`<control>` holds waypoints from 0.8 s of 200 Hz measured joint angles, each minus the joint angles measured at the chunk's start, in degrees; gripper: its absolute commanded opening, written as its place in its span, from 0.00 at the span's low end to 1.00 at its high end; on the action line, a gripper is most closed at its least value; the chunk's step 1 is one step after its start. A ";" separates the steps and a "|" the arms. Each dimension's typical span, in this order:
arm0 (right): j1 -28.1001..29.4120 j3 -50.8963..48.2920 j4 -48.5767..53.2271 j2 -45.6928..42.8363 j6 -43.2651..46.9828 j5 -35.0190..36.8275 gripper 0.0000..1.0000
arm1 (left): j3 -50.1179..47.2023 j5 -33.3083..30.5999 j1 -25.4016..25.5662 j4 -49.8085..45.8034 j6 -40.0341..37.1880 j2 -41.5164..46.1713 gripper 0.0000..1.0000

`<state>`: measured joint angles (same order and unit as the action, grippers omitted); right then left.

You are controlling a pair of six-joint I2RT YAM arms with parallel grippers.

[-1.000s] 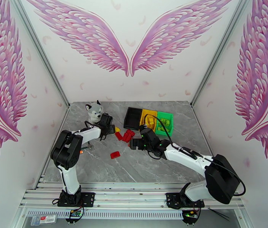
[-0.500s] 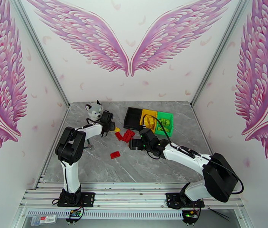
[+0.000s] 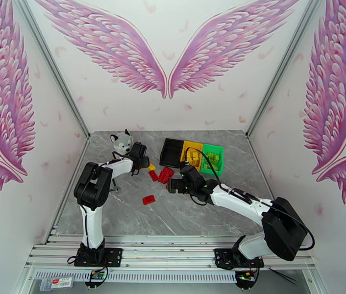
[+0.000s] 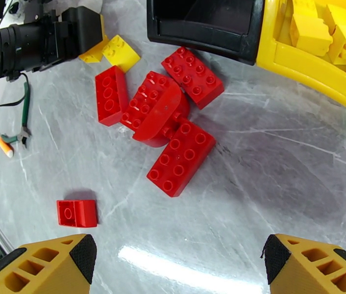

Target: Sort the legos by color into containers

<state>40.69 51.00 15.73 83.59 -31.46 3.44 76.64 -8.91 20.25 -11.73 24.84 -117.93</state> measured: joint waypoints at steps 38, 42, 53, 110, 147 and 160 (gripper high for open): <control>0.00 0.00 0.39 0.00 0.02 0.87 0.96 | 0.76 0.31 0.00 -0.42 -0.24 -1.16 0.42; 0.00 0.00 0.46 0.00 0.02 0.94 0.96 | 0.92 0.35 0.00 -0.44 -0.07 -1.25 0.40; 0.00 0.00 0.59 0.00 0.02 1.14 0.96 | 1.09 0.48 0.00 -0.39 -0.39 -1.33 0.35; 0.00 3.45 5.05 0.00 -0.07 4.20 0.93 | 0.13 2.25 0.28 -0.31 -0.37 0.42 0.27; 0.00 5.75 6.21 -0.61 -0.42 8.07 0.96 | -3.61 5.88 3.08 0.57 -0.31 8.76 0.27; 0.00 5.38 6.14 -1.73 -0.92 10.36 0.97 | -4.07 7.80 4.90 1.70 -0.13 11.37 0.26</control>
<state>40.69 56.38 21.87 81.87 -32.38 13.80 72.58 -1.10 25.15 -10.02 24.71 -106.56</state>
